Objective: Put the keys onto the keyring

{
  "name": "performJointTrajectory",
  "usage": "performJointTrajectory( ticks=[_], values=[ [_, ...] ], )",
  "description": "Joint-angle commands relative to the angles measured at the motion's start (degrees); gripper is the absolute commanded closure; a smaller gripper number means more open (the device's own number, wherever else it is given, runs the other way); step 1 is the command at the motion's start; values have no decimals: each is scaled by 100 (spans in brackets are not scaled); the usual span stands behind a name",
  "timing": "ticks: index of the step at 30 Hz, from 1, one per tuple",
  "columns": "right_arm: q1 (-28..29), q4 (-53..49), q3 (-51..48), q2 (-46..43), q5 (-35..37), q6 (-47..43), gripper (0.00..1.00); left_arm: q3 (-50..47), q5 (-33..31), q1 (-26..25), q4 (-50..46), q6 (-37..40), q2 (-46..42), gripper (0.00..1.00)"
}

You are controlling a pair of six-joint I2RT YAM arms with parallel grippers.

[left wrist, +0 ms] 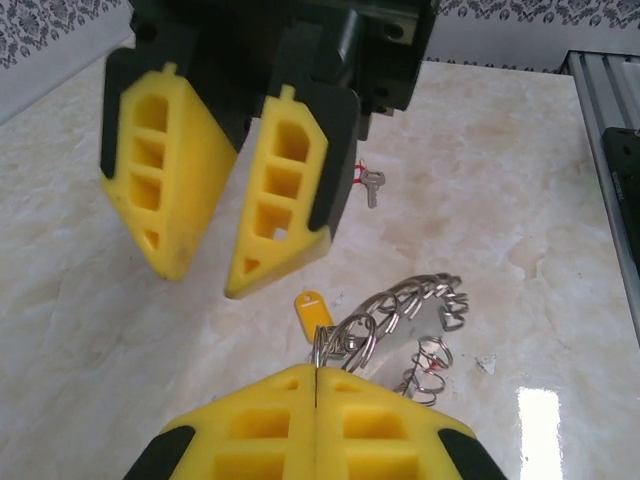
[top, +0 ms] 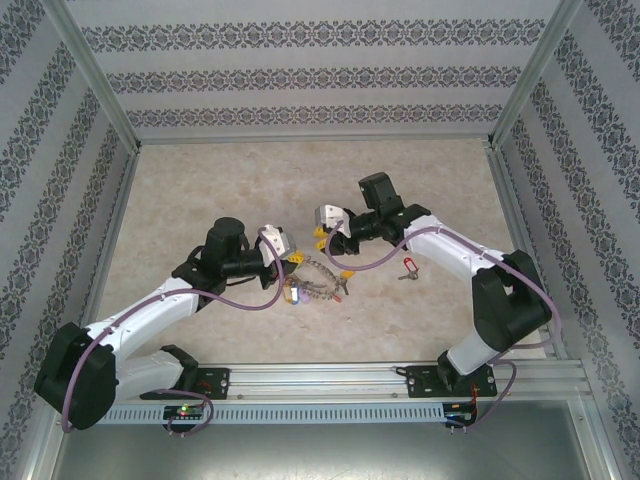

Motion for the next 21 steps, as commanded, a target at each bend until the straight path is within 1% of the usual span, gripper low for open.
performJointTrajectory(
  ticks=[1,4,7,12,21],
  values=[
    [122,-240,66,-49,-452,-448,70,41,-69,-64,117,91,-127,100],
    [183,-479,8,-96,-537,-560,68,31,-88,-55,160,24,-123,100],
    [223,-499,-82,-149,-650,-527,67,29,-88,-54,147,-17,-118,100],
    [336,-365,-121,-171,-592,-404,67,31,-53,-60,153,-35,-108,100],
    [352,-328,-93,-227,-824,-164,68,133,-156,-60,0,-6,-61,100]
  ],
)
